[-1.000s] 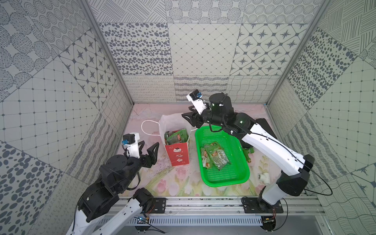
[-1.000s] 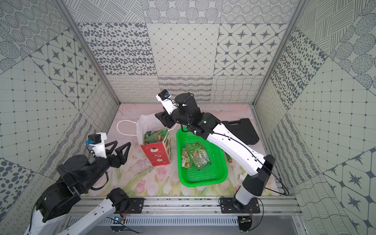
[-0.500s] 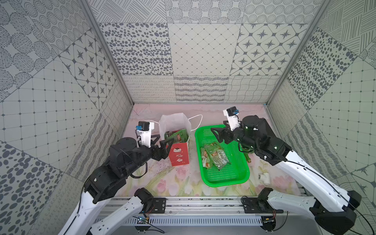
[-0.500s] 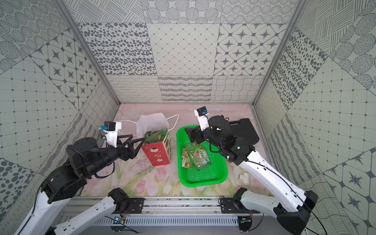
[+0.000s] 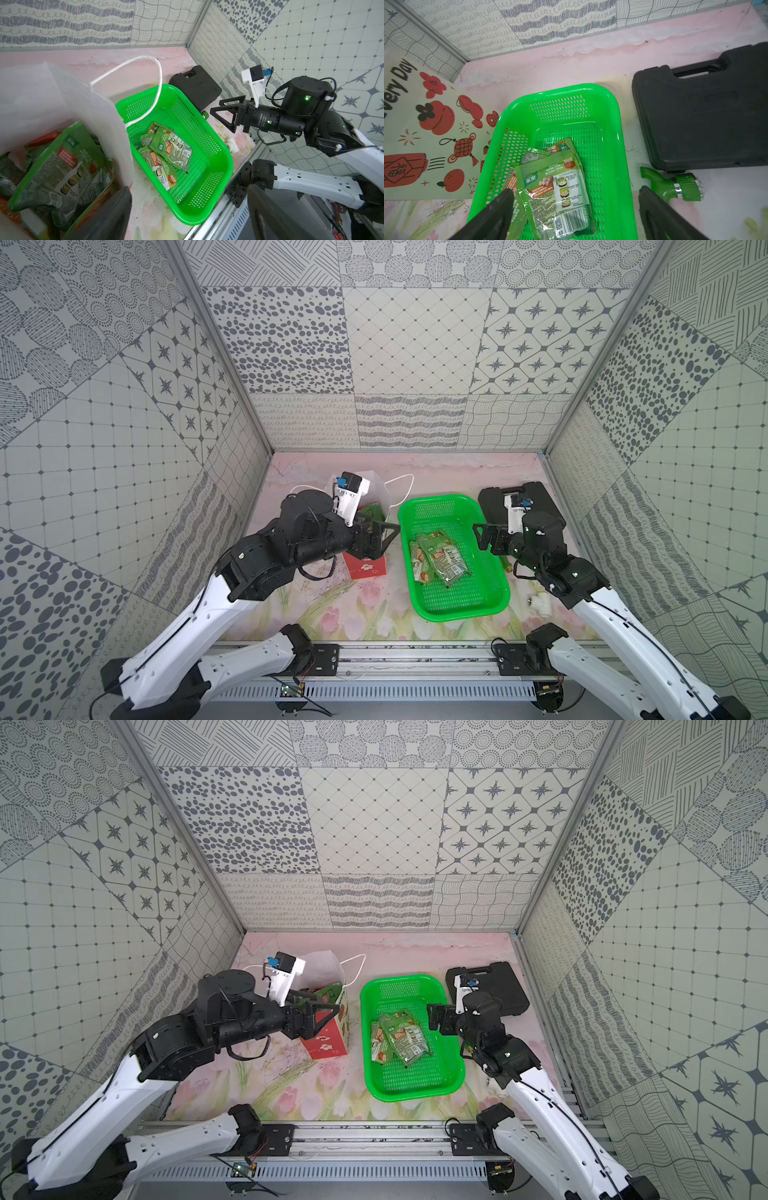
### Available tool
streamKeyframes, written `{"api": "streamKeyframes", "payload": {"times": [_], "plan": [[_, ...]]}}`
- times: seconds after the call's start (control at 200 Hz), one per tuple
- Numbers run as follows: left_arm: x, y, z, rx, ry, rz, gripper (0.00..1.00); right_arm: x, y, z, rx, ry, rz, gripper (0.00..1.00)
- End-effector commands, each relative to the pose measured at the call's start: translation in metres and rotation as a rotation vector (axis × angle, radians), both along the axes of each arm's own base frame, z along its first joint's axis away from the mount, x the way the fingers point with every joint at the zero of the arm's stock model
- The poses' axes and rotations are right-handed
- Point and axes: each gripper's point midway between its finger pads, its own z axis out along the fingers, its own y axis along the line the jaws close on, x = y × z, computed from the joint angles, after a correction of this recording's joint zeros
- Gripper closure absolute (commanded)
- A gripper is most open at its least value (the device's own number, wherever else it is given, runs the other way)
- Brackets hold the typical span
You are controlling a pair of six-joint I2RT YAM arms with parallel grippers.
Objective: Place the condiment packets inside the bag
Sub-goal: Pick up the condiment packet from the storage box.
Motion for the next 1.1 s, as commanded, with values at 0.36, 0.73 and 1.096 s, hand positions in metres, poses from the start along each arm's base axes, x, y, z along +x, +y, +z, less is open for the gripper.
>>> {"api": "streamKeyframes", "payload": {"times": [0.36, 0.73, 1.096], "plan": [[-0.012, -0.111, -0.056, 0.197, 0.222, -0.133, 0.01, -0.003, -0.056, -0.055, 0.033, 0.078, -0.296, 0.03], [-0.001, -0.145, -0.153, 0.352, 0.474, -0.042, 0.01, -0.004, -0.064, -0.041, 0.096, 0.024, -0.361, 0.03], [0.037, -0.134, -0.256, 0.427, 0.696, 0.282, 0.02, -0.01, -0.066, -0.05, 0.112, -0.018, -0.353, 0.03]]}}
